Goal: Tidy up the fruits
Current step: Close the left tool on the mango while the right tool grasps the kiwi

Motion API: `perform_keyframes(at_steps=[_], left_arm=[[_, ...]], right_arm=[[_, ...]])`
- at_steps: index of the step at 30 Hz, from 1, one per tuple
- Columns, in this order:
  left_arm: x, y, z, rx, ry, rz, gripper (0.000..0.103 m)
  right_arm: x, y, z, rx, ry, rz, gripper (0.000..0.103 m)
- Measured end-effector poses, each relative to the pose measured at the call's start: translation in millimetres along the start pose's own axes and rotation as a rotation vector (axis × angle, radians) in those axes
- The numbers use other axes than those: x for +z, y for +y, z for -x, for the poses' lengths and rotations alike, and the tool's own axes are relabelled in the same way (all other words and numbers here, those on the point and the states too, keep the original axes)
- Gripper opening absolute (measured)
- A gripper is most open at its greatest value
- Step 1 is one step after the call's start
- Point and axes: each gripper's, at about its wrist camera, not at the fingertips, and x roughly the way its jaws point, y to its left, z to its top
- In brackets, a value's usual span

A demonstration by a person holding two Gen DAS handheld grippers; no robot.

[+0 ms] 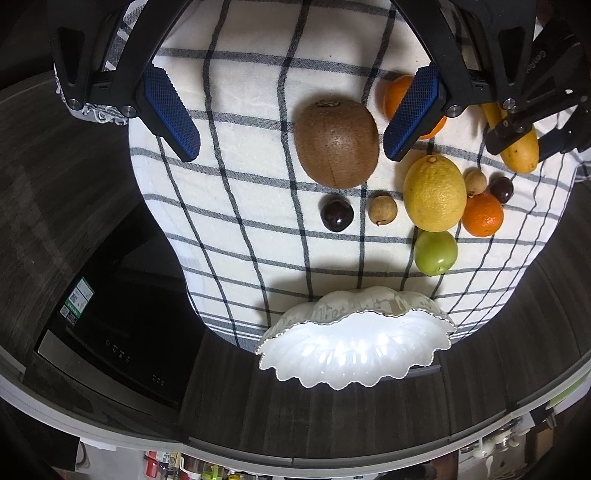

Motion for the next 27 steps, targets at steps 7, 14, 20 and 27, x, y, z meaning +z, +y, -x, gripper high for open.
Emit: perform_keyframes(at_steps=[7,14,20,27], left_arm=[[-1,4,4,0.006,-0.01,-0.005,0.051],[0,11,8,0.011,-0.025,0.006,0.05],[2,9,10,0.03,-0.058,-0.02,0.05],[3,3,10,0.049,-0.085,-0.06,0.05]], right_arm=[[1,3,-1,0.01,0.016,0.006,0.101],[2,9,-1,0.019,0.02,0.022,0.101],[6,12,-7,0.034,0.029,0.022,0.1],[7,11,-18,0.068,0.055,0.008,0.091]])
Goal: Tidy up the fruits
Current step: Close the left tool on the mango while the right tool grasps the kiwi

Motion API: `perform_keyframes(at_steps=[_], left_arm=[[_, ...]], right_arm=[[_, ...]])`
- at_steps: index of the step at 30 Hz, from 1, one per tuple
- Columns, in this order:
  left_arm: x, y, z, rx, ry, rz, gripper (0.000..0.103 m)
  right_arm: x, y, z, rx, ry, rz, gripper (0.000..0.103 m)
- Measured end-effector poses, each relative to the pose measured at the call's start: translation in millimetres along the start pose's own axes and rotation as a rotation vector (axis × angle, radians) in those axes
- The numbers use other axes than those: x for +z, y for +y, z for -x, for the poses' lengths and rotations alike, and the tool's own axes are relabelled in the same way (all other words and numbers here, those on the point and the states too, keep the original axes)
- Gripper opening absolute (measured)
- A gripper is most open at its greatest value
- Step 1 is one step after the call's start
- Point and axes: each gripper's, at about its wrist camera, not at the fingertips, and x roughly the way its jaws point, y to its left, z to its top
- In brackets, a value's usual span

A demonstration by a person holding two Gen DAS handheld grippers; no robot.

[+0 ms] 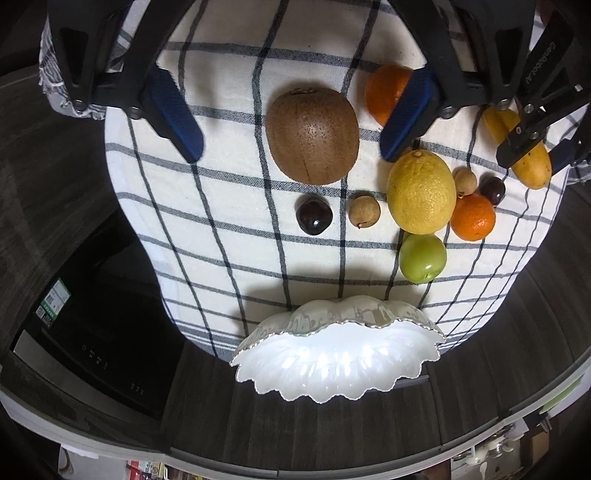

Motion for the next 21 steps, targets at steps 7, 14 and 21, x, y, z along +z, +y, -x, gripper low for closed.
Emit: perform_keyframes(at_steps=[7,14,21], left_arm=[[1,-4,0,0.004,-0.017,-0.027,0.049],[0,-4,-2,-0.001,-0.013,-0.026,0.049],[1,-6,2,-0.002,-0.027,-0.03,0.049]], right_arm=[[0,-2,-18,0.047,0.049,-0.023,0.081],[-4,3,-33,0.126,0.105,-0.032,0.057],[-6,3,-25,0.126,0.082,-0.034,0.057]])
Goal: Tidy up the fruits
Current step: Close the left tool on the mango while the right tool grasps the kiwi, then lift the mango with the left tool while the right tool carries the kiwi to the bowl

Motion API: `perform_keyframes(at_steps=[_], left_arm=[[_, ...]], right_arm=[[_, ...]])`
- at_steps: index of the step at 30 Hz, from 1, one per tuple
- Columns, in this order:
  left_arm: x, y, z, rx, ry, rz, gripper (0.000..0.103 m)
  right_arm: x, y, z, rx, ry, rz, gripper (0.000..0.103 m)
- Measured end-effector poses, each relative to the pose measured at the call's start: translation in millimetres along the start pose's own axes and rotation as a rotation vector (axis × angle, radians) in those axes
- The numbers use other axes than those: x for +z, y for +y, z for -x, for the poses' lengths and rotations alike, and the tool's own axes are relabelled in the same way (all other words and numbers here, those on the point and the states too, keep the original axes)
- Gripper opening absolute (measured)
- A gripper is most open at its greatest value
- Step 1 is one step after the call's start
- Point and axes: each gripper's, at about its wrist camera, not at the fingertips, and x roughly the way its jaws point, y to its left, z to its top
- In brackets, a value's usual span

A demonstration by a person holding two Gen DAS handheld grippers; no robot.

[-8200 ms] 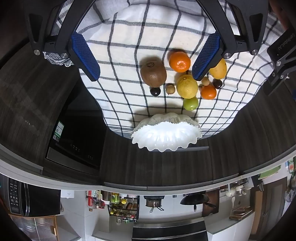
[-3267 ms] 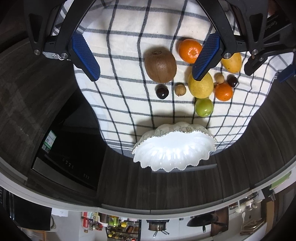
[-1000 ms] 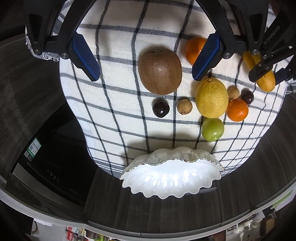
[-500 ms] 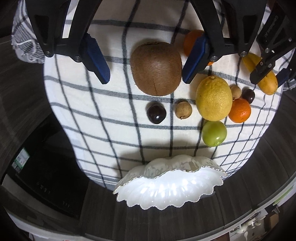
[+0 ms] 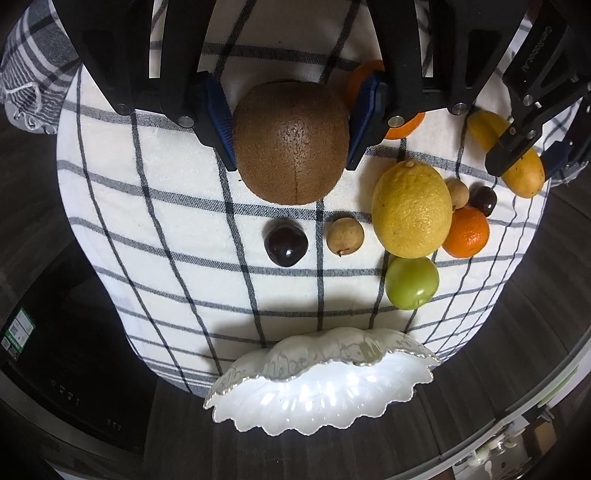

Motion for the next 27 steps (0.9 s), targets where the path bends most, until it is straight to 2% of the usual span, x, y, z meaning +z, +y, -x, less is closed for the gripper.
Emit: perform_keyframes(at_steps=[17,27], left_arm=[[15,3,37,-0.003,-0.101,0.009,0.049],[41,9,53,0.01,-0.165,0.023,0.049]], right_arm=[[11,4,48,-0.006,-0.125,0.025,0.057],[34,13,70,0.006,-0.203,0.048,0.057]])
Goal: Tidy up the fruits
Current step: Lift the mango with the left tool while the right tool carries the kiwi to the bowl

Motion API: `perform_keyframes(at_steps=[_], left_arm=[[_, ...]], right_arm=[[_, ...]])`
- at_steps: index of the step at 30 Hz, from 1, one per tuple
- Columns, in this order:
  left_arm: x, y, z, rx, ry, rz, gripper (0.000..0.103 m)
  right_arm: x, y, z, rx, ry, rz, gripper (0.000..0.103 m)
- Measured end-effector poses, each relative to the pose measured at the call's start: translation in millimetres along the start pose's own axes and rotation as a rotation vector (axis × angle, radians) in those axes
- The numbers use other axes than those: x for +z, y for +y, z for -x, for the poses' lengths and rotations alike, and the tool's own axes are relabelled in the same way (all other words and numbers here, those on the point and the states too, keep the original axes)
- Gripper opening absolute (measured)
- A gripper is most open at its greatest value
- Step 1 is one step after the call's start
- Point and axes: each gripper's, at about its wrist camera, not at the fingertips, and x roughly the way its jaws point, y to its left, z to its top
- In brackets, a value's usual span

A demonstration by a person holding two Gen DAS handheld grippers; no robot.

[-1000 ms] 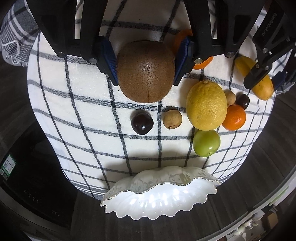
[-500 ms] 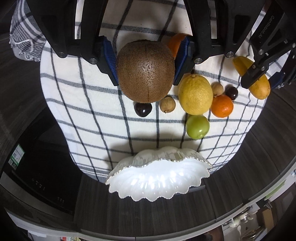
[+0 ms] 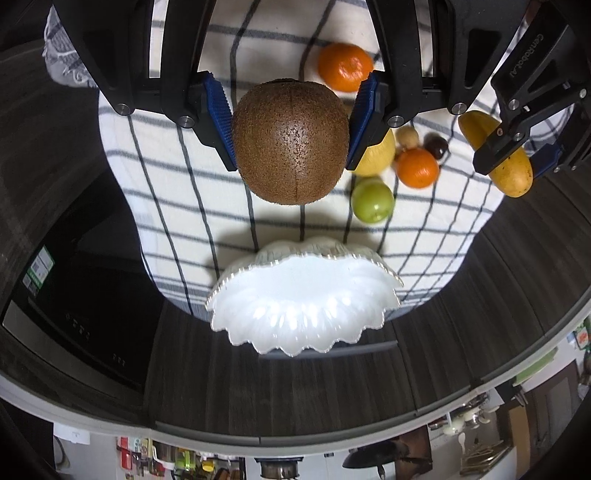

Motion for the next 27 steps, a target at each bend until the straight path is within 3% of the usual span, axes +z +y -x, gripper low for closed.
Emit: perform_keyframes(at_steps=[14,27], left_arm=[[63,3,-4,-0.022,-0.094,0.01,0.049],[120,-10,-42,-0.043,-0.121,0.013,0.049]], right_arm=[[50,-7,9,-0.002,-0.111,-0.016,0.057],[103,-24,-9,-0.032,-0.177,-0.031,0.057]])
